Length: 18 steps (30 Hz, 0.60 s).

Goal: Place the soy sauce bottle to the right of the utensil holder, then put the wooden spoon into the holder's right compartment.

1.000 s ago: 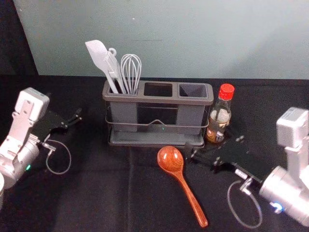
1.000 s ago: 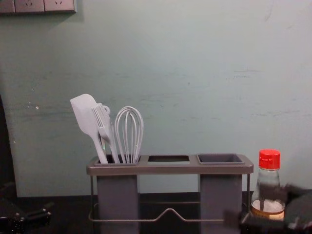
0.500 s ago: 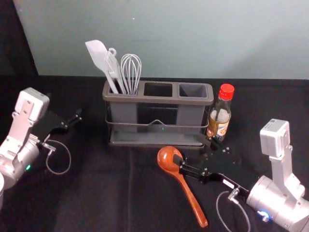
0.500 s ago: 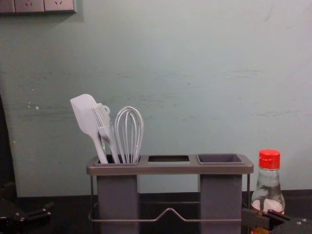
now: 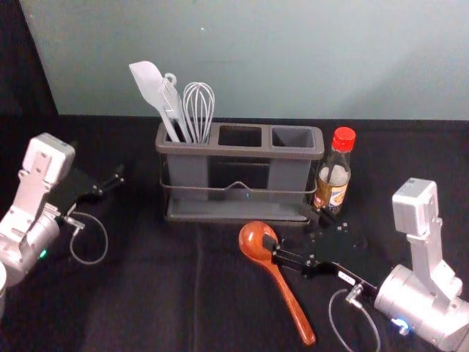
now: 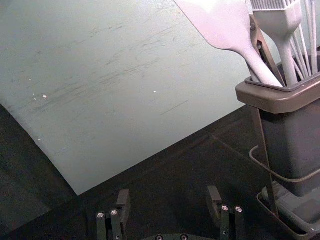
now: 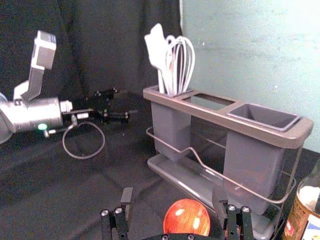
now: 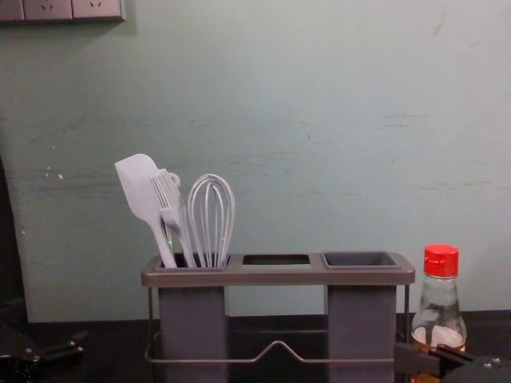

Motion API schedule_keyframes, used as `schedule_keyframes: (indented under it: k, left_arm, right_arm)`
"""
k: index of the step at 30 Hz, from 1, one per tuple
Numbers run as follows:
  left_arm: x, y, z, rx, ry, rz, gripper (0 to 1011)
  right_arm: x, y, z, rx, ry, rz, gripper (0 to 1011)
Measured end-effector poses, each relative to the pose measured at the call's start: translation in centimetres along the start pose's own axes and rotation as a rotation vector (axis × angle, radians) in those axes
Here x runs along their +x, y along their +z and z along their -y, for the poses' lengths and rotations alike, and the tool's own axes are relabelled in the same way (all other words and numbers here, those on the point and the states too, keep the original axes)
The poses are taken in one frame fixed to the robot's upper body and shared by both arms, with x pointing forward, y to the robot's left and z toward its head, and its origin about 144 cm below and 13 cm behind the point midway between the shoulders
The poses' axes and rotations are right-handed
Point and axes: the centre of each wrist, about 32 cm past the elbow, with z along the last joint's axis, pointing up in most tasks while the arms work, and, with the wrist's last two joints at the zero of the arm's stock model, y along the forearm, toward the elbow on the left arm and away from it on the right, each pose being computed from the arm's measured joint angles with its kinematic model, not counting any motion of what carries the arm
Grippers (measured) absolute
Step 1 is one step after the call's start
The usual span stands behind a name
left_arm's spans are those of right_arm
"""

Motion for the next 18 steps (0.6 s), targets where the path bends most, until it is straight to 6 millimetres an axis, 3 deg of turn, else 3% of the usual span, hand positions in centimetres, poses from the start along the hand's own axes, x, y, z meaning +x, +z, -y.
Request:
schedule_keyframes:
  k: [6,18]
  left_arm:
    - [0.0,0.0,0.0,0.0,0.0,0.0,1005]
    - [0.0,0.0,0.0,0.0,0.0,0.0,1005]
  right_arm:
    - [-0.5,1.4,-0.2,-0.083,-0.012,0.01,1000]
    - [-1.9,6.1,-1.5,-0.372,-0.073,-0.014,1000]
